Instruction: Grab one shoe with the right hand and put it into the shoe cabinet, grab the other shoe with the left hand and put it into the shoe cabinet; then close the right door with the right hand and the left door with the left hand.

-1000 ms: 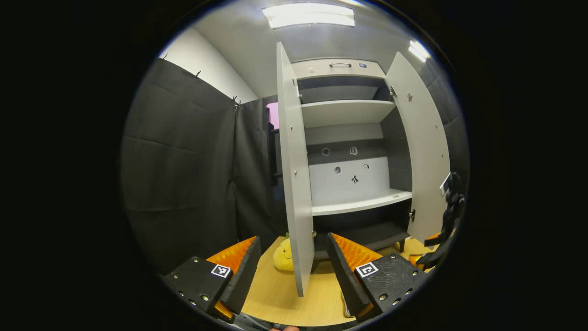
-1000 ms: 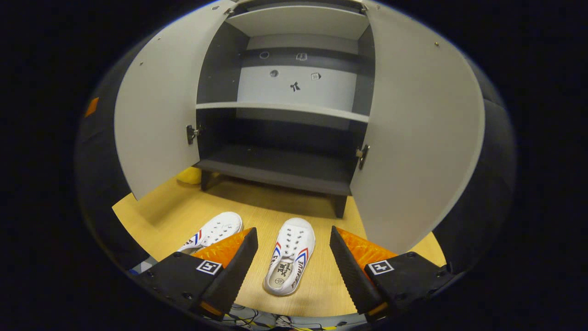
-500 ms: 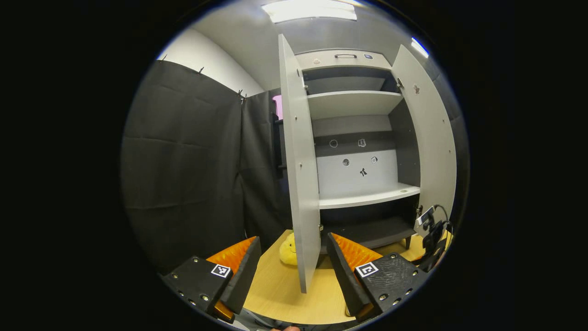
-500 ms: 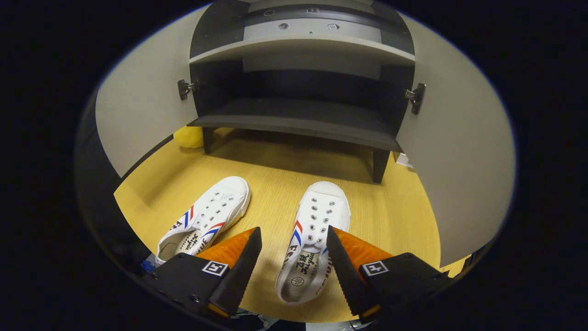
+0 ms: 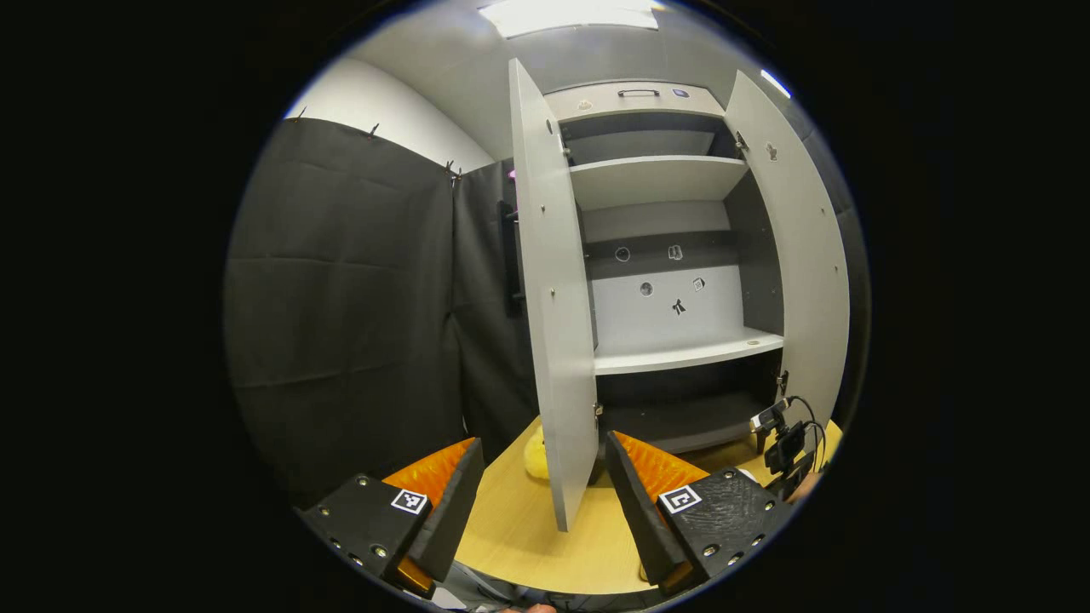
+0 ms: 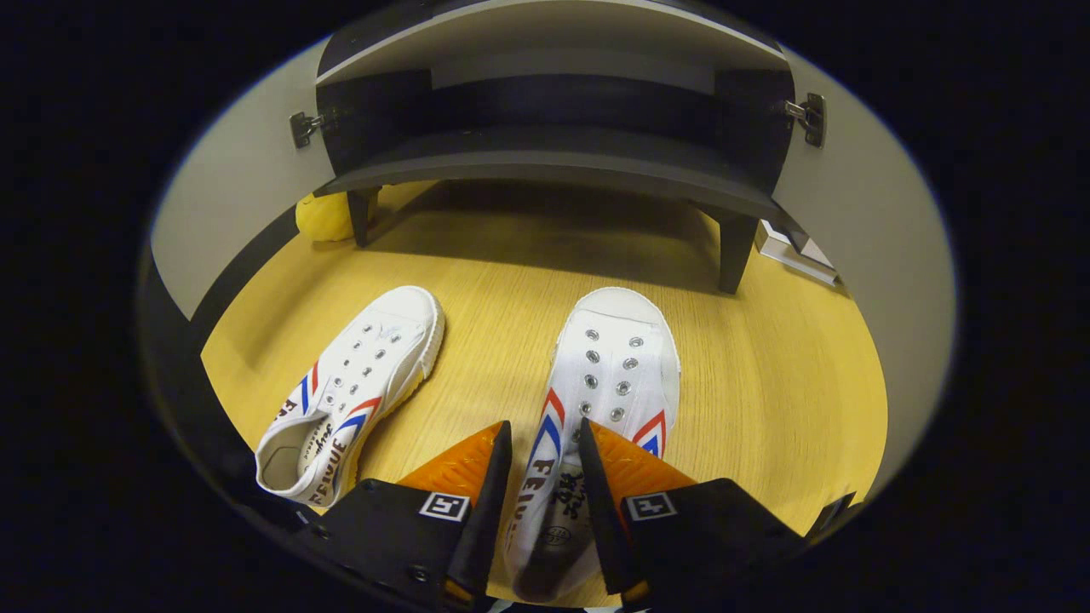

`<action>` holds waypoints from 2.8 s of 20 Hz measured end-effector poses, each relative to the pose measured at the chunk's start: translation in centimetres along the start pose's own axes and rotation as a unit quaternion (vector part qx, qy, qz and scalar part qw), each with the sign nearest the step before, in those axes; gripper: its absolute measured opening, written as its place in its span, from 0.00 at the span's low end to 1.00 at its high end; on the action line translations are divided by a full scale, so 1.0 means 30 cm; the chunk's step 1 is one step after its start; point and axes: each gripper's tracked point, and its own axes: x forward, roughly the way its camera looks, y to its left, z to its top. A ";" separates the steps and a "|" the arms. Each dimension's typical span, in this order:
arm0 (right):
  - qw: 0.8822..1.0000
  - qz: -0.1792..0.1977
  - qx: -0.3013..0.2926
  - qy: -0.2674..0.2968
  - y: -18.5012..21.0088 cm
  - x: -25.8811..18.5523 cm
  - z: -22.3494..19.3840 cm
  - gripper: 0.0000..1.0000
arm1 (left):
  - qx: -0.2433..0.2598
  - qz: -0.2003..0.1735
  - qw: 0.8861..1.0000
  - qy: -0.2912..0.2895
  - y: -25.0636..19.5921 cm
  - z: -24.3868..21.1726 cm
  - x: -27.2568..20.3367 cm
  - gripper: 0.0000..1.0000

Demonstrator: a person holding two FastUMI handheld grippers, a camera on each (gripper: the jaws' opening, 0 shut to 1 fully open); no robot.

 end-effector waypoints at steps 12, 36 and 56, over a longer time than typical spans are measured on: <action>0.997 0.023 0.067 -0.014 -0.024 -0.051 0.018 0.02 | -0.002 -0.015 1.000 0.010 -0.062 -0.035 -0.008 0.79; 0.957 0.091 0.063 -0.267 0.008 -0.684 0.736 0.02 | -0.023 -0.055 0.998 -0.002 -0.160 -0.046 0.073 0.79; 0.943 -0.017 0.067 -0.327 -0.143 -0.502 1.451 0.02 | -0.009 -0.028 1.000 0.009 -0.113 -0.065 0.091 0.80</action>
